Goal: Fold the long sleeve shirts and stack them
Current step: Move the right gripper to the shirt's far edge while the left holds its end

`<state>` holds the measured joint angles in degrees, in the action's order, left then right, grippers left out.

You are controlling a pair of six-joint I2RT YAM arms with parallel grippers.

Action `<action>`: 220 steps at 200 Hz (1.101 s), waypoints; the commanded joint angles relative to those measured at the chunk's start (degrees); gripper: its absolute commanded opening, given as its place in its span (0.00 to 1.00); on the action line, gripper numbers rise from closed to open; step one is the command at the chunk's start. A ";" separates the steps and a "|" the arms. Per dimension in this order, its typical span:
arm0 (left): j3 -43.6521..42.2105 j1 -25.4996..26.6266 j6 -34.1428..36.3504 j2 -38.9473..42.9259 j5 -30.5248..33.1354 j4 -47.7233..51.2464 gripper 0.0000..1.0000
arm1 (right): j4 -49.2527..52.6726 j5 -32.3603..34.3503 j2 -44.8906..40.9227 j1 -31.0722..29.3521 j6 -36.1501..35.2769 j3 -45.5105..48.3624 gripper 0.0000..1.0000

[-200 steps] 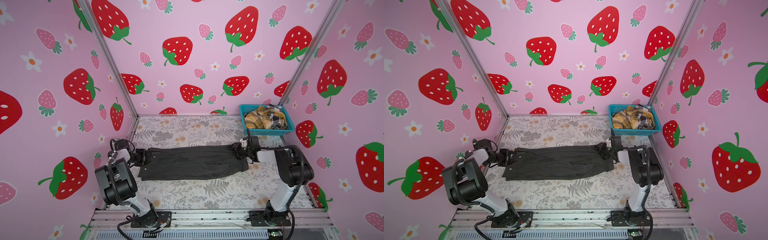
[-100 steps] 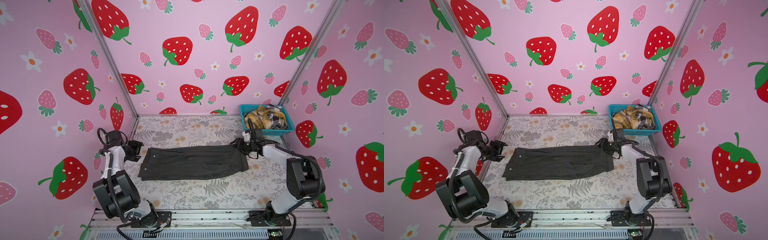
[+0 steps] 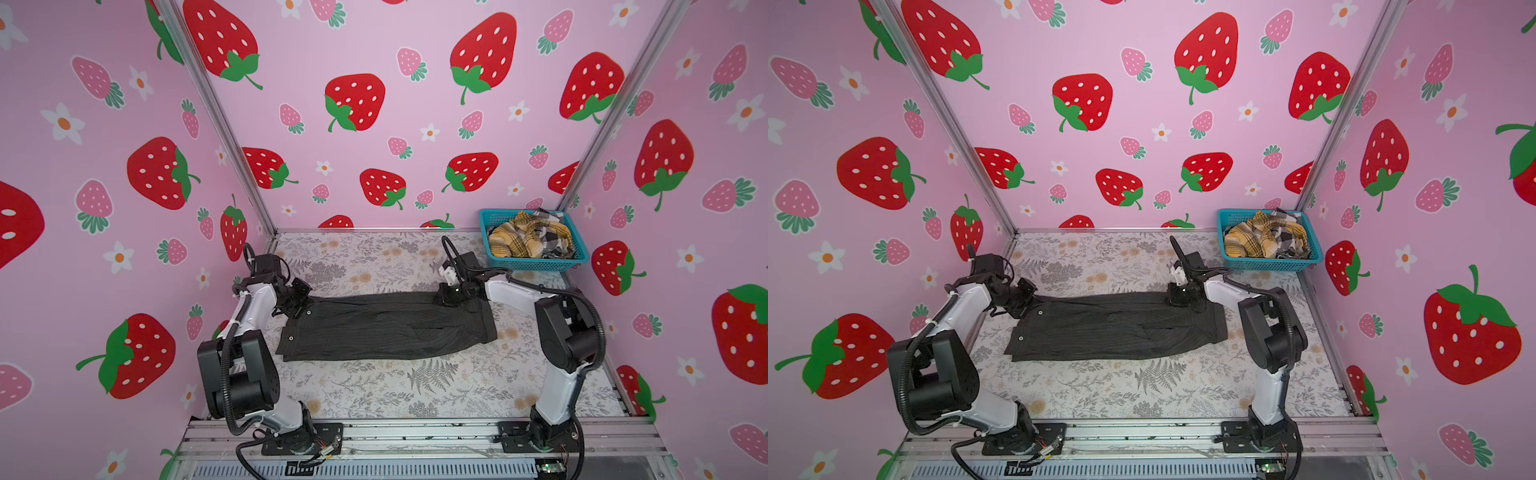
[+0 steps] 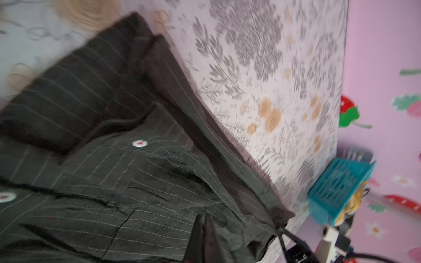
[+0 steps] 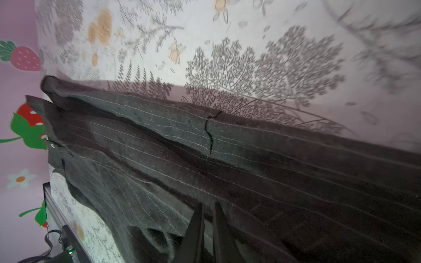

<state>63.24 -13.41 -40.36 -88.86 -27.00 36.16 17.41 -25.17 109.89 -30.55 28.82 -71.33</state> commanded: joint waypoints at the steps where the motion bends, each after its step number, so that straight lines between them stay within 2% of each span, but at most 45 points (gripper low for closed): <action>1: -2.35 1.02 -1.83 -1.56 -2.86 -4.62 0.00 | 3.33 -1.91 1.00 -0.52 -2.10 -1.98 0.09; 25: -3.00 0.58 -1.71 -3.82 -2.65 -6.38 0.00 | 4.28 -0.62 -2.78 -0.64 -2.96 -0.68 0.11; 61: -2.33 -0.68 -1.43 -8.39 -3.05 -8.73 0.00 | 4.56 0.43 -9.72 -1.15 -4.85 5.46 0.22; 75: -2.11 -1.54 -1.72 -9.88 -2.80 -10.00 0.00 | 4.11 0.13 -9.81 -1.85 -5.34 7.53 0.23; 109: -1.13 -3.70 -2.23 -13.36 -3.08 -12.32 0.00 | 1.81 -1.22 -6.78 -2.24 -5.25 7.66 0.19; 175: -1.27 -5.98 -0.65 -17.07 -1.50 -11.98 0.00 | 3.52 2.65 4.37 -0.88 -5.19 -6.97 0.15; 220: -0.52 -7.33 3.70 -16.11 4.58 -7.49 0.00 | 5.27 3.59 12.20 1.88 -3.68 -10.94 0.14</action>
<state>60.95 -19.84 -40.10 -105.38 -28.36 24.05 19.77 -22.90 118.15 -30.06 24.84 -81.71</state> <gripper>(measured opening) 0.043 0.146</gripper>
